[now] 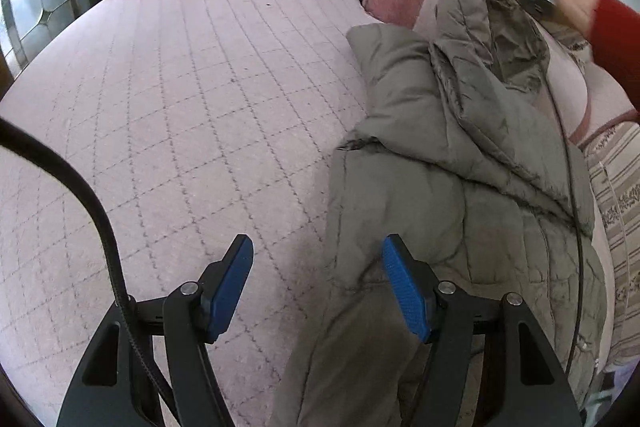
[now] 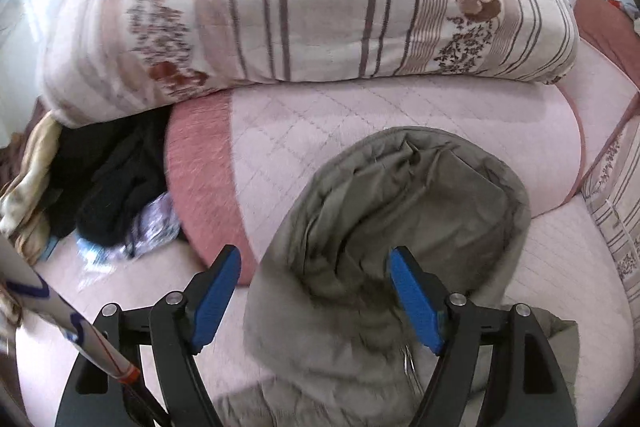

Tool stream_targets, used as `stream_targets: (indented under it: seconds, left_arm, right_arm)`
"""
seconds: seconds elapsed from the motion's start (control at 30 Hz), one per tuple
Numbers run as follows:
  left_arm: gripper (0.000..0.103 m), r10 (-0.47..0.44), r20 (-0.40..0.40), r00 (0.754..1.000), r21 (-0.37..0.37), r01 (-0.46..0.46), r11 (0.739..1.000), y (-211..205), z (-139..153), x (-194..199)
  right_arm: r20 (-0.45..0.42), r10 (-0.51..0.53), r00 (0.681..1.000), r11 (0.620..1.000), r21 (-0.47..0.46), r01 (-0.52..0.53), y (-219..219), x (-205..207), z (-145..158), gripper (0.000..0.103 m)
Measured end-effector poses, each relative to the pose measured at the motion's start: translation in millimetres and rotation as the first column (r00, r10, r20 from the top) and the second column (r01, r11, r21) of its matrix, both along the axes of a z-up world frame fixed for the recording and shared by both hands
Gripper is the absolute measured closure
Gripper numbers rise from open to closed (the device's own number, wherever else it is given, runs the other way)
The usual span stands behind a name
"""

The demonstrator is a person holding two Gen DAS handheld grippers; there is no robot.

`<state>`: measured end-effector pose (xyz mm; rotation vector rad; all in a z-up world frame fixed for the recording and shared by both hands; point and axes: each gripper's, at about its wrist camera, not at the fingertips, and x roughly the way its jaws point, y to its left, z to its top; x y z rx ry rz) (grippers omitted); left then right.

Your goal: Fold large clothes

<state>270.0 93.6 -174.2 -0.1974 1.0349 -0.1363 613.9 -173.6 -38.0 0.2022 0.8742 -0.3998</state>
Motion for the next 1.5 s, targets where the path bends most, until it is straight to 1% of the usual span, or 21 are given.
stream_targets:
  seconds: [0.07,0.1,0.13,0.17,0.23,0.3,0.4,0.57,0.63,0.67,0.73,0.8,0.9,0.97,1.07,1.13,1.27,1.3,1.33,1.4,1.5]
  left_arm:
    - [0.036,-0.007,0.000,1.000,-0.001,0.007,1.000,-2,-2,1]
    - [0.036,-0.009,-0.002,1.000,-0.001,0.009,1.000,-3,-3,3]
    - [0.036,-0.011,-0.005,1.000,0.000,0.011,1.000,-3,-4,4]
    - [0.036,-0.011,-0.008,1.000,0.002,0.011,1.000,-3,-4,5]
    - [0.036,-0.012,-0.009,1.000,0.004,0.012,1.000,-4,-5,6]
    - [0.036,-0.013,-0.006,1.000,0.008,0.013,1.000,-4,-3,6]
    - [0.036,-0.011,-0.001,1.000,0.009,0.011,1.000,-3,-1,5]
    - [0.037,0.007,0.007,1.000,0.015,-0.007,1.000,1,2,-2]
    - [0.037,0.016,0.012,1.000,0.013,-0.016,1.000,4,4,-5]
    - [0.037,0.024,0.016,1.000,0.010,-0.024,1.000,7,6,-7]
    - [0.037,0.039,0.026,0.999,-0.002,-0.039,0.999,14,9,-11]
    - [0.037,0.058,0.029,0.998,-0.019,-0.058,0.998,20,11,-13]
    - [0.037,0.082,0.031,0.996,-0.043,-0.081,0.996,30,14,-17]
    - [0.037,0.091,0.039,0.995,-0.043,-0.090,0.995,32,17,-21]
    - [0.037,0.087,0.058,0.995,-0.022,-0.086,0.996,30,21,-25]
    - [0.037,0.089,0.078,0.993,-0.004,-0.089,0.996,30,24,-26]
    - [0.037,0.100,0.075,0.992,0.016,-0.102,0.995,29,22,-22]
    - [0.037,0.100,0.068,0.993,0.013,-0.101,0.995,29,20,-21]
    - [0.037,0.101,0.060,0.993,0.005,-0.101,0.995,30,19,-20]
    - [0.037,0.103,0.061,0.993,-0.002,-0.103,0.995,31,20,-20]
    - [0.037,0.097,0.076,0.992,-0.006,-0.097,0.995,30,24,-22]
  right_arm:
    - [-0.008,-0.014,1.000,1.000,0.019,0.014,-7,8,-9,0.022]
    - [-0.007,-0.017,1.000,1.000,0.025,0.017,-11,9,-12,0.034]
    - [-0.004,-0.008,1.000,0.999,0.048,0.008,-14,7,-15,0.079]
    - [-0.008,-0.001,1.000,0.998,0.068,0.001,-16,2,-15,0.098]
    - [0.015,0.024,1.000,0.998,0.057,-0.025,-13,-16,-6,0.097]
    - [0.034,0.088,0.996,0.996,0.031,-0.089,-2,-39,9,0.098]
    - [0.053,0.184,0.981,0.983,-0.009,-0.184,19,-93,37,0.098]
    - [0.067,0.280,0.958,0.960,0.010,-0.281,32,-218,67,0.099]
    - [0.060,0.290,0.955,0.955,0.038,-0.293,33,-281,62,0.099]
    - [0.057,0.290,0.955,0.955,0.049,-0.292,33,-301,56,0.099]
    - [0.040,0.282,0.959,0.955,0.086,-0.284,34,-343,34,0.099]
    - [-0.005,0.265,0.964,0.955,0.139,-0.261,38,-373,-5,0.099]
    - [-0.080,0.230,0.970,0.955,0.212,-0.209,40,-371,-57,0.099]
    - [-0.117,0.209,0.971,0.963,0.196,-0.184,46,-353,-88,0.099]
    - [-0.141,0.201,0.969,0.970,0.166,-0.177,52,-329,-111,0.099]
    - [-0.143,0.193,0.971,0.971,0.171,-0.168,51,-320,-117,0.096]
    - [-0.106,0.189,0.976,0.962,0.218,-0.163,44,-321,-96,0.091]
    - [-0.095,0.202,0.975,0.959,0.224,-0.176,43,-325,-89,0.080]
    - [-0.083,0.214,0.973,0.954,0.230,-0.190,42,-331,-82,0.060]
    - [-0.051,0.230,0.972,0.953,0.213,-0.215,40,-351,-64,0.045]
    - [-0.051,0.278,0.959,0.949,0.168,-0.266,41,-373,-45,0.045]
